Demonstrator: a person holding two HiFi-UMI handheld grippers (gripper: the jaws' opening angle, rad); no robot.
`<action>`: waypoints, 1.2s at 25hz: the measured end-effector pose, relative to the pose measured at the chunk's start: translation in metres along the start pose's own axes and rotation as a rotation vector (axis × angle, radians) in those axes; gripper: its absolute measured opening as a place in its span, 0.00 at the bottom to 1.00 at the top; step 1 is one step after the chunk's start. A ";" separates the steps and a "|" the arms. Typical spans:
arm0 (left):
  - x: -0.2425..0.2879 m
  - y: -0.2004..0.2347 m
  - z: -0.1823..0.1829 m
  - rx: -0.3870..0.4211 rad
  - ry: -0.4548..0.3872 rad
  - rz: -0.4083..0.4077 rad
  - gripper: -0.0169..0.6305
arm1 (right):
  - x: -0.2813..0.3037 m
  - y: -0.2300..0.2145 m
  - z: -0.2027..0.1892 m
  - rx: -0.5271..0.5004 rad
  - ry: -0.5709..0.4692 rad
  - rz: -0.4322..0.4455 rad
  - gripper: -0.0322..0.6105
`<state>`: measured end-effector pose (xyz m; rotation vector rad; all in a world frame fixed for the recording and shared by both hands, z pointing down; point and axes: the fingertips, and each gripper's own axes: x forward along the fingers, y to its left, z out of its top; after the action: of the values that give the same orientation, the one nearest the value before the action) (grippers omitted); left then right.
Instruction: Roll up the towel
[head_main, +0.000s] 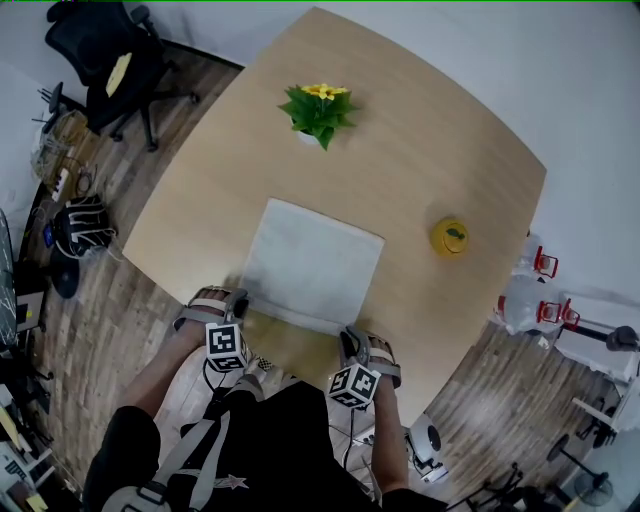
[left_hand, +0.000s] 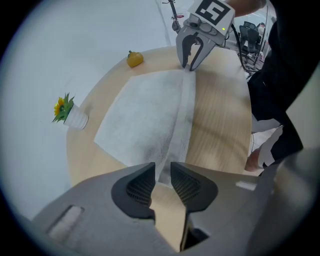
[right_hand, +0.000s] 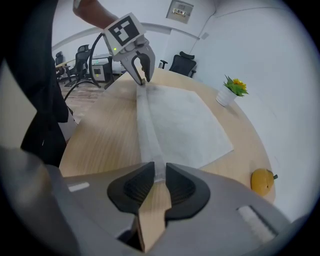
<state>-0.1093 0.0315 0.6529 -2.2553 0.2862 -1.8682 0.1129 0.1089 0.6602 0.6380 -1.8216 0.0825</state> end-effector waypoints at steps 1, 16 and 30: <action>0.001 0.002 0.000 -0.004 0.000 0.005 0.20 | 0.000 0.000 0.000 0.002 0.001 -0.001 0.18; 0.002 0.008 -0.003 -0.020 0.007 0.056 0.25 | -0.001 -0.006 0.002 -0.003 0.002 -0.063 0.22; -0.040 -0.009 0.011 0.015 -0.038 0.089 0.26 | -0.031 0.011 0.020 -0.071 -0.032 -0.088 0.23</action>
<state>-0.1059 0.0516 0.6160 -2.2269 0.3588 -1.7760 0.0971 0.1229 0.6276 0.6716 -1.8164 -0.0510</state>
